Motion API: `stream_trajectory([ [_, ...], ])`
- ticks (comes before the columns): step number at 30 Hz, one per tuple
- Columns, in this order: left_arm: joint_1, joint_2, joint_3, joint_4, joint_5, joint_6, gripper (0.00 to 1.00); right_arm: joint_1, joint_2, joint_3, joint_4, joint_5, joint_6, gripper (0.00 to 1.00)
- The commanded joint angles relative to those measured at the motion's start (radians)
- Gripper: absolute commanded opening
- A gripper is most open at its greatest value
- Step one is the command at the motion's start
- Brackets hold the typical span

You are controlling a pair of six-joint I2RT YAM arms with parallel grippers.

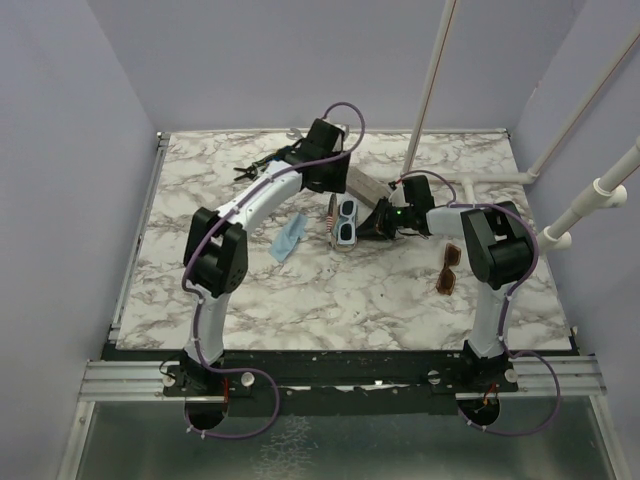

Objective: Organize the sunglasses
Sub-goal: Place the sunglasses in the sunglasses case, then close the sunglasses case at the center of the board.

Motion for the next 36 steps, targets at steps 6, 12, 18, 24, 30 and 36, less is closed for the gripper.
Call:
stream_trajectory([
  [6,0.135,-0.136,-0.239,0.009,-0.119,0.208,0.39,0.001,0.016,0.028,-0.042,0.026,-0.035,0.13],
  [12,0.055,-0.059,-0.235,0.046,-0.088,0.227,0.35,0.001,0.020,0.044,-0.053,0.029,-0.052,0.13],
  [18,-0.006,-0.027,-0.212,0.074,-0.066,0.195,0.28,0.001,0.012,0.046,-0.053,0.036,-0.057,0.12],
  [24,-0.058,-0.005,-0.211,0.108,-0.062,0.176,0.25,0.004,0.020,0.062,-0.059,0.037,-0.066,0.11],
  [30,-0.105,0.035,-0.186,0.130,-0.072,0.175,0.25,0.019,0.011,0.088,-0.069,0.040,-0.080,0.10],
  [36,-0.145,0.067,-0.149,0.135,-0.085,0.186,0.24,0.030,0.011,0.105,-0.075,0.044,-0.084,0.10],
])
